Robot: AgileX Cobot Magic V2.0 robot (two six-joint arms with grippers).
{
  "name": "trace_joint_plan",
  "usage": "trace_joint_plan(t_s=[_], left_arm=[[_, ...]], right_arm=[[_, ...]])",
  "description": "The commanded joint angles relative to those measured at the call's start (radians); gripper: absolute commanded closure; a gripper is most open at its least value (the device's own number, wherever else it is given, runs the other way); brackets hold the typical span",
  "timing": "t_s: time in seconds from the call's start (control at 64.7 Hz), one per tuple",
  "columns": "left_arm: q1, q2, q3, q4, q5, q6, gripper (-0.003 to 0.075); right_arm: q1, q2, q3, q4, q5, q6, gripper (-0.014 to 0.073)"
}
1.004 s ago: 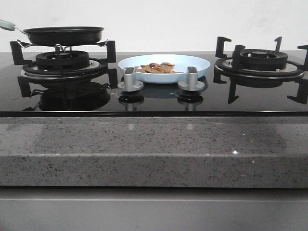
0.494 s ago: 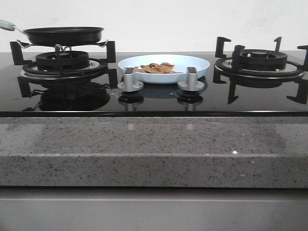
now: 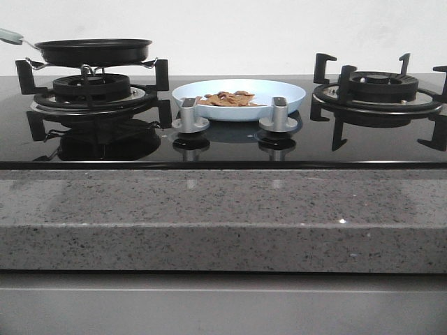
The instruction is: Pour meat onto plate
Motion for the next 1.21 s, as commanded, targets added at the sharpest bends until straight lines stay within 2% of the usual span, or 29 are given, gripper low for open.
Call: trace_joint_plan(t_s=[0.0, 0.263, 0.448, 1.19], left_arm=[[0.003, -0.017, 0.006, -0.008, -0.083, -0.010, 0.0741], [0.003, -0.017, 0.006, -0.008, -0.083, -0.010, 0.0741], [0.003, -0.017, 0.006, -0.008, -0.083, -0.010, 0.0741], [0.003, -0.017, 0.006, -0.008, -0.083, -0.010, 0.0741]], right_arm=[[-0.005, -0.017, -0.005, 0.000, -0.088, -0.008, 0.0663], [-0.005, -0.017, -0.005, 0.003, -0.069, -0.005, 0.0663], [-0.024, -0.017, -0.005, 0.088, -0.058, 0.006, 0.0663], [-0.036, -0.017, -0.005, 0.068, -0.134, 0.000, 0.0663]])
